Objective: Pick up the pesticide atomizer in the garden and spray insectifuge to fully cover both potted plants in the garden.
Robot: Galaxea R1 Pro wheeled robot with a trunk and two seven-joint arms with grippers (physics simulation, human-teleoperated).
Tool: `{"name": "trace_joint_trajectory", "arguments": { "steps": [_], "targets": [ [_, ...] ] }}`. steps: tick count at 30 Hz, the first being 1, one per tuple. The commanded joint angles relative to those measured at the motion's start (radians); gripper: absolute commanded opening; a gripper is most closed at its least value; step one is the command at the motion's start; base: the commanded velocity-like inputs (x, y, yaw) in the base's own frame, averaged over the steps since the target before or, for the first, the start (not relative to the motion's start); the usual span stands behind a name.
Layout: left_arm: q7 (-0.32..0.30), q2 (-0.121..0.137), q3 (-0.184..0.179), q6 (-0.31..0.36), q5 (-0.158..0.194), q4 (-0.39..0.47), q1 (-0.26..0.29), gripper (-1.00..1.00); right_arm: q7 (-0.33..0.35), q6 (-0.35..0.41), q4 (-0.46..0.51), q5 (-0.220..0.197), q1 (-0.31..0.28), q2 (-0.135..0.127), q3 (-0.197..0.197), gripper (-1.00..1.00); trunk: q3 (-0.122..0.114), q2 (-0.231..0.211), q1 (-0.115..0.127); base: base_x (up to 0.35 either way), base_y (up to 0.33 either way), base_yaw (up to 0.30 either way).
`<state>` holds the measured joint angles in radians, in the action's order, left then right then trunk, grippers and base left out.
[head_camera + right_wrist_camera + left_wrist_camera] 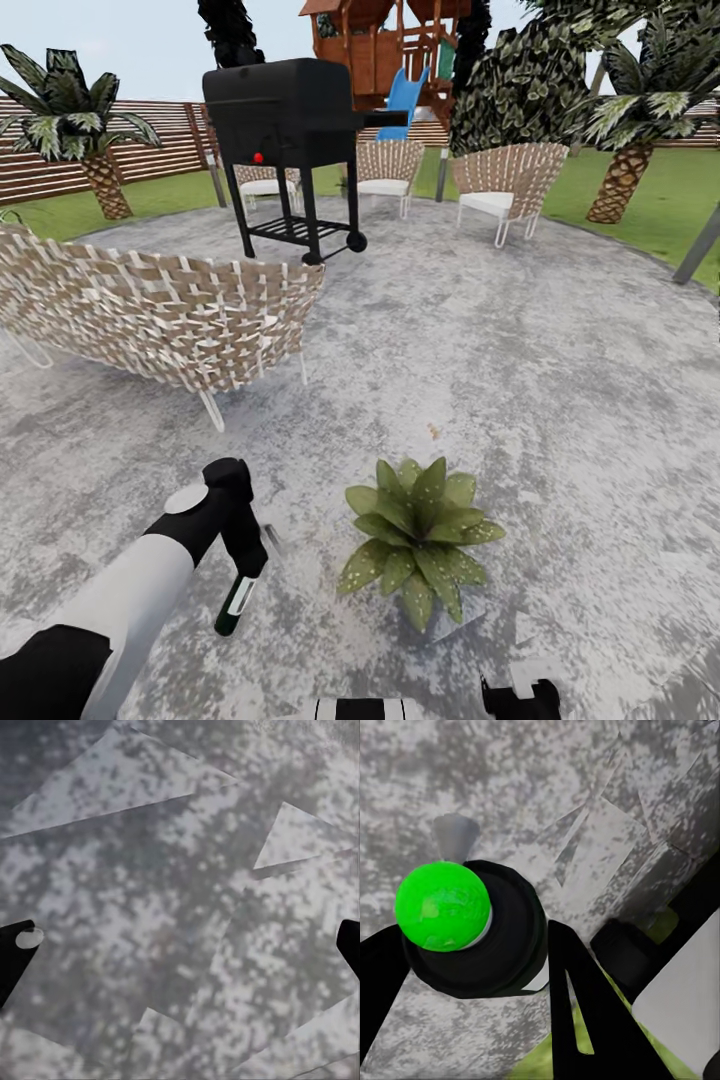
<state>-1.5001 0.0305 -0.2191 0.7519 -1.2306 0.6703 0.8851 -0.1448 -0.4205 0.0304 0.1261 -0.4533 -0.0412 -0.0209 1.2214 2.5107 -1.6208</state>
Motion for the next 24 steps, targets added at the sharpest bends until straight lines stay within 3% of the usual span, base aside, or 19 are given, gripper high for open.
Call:
{"name": "trace_joint_trajectory", "arguments": {
  "steps": [1,8,16,21,24],
  "targets": [
    [-0.008,0.001,-0.004,0.011,-0.005,0.002,0.0,-1.0,-0.009,-0.001,-0.001,0.011,-0.001,-0.002,-0.002,1.0,0.0,0.0,0.0,0.279,0.225,-0.189],
    [-0.008,-0.007,-0.005,0.009,-0.002,0.003,0.001,-1.0,-0.009,-0.001,-0.001,0.011,-0.001,-0.005,-0.001,1.0,-0.006,0.0,0.0,0.168,0.105,-0.24],
    [-0.01,-0.055,-0.055,0.006,-0.004,0.003,0.008,-1.0,-0.009,-0.001,-0.001,0.011,-0.001,-0.006,-0.001,1.0,-0.013,0.0,0.0,0.007,0.003,-0.254],
    [-0.047,-0.064,-0.064,0.005,-0.002,-0.01,0.057,-1.0,-0.009,-0.001,-0.001,0.01,-0.001,-0.006,-0.001,1.0,-0.018,0.0,0.0,0.0,0.0,-0.254],
    [-0.071,-0.054,-0.066,0.005,-0.002,-0.009,0.09,-1.0,-0.009,-0.001,-0.001,0.01,-0.001,-0.006,-0.001,1.0,-0.02,0.0,0.0,0.0,0.0,-0.254]
  ]
}}
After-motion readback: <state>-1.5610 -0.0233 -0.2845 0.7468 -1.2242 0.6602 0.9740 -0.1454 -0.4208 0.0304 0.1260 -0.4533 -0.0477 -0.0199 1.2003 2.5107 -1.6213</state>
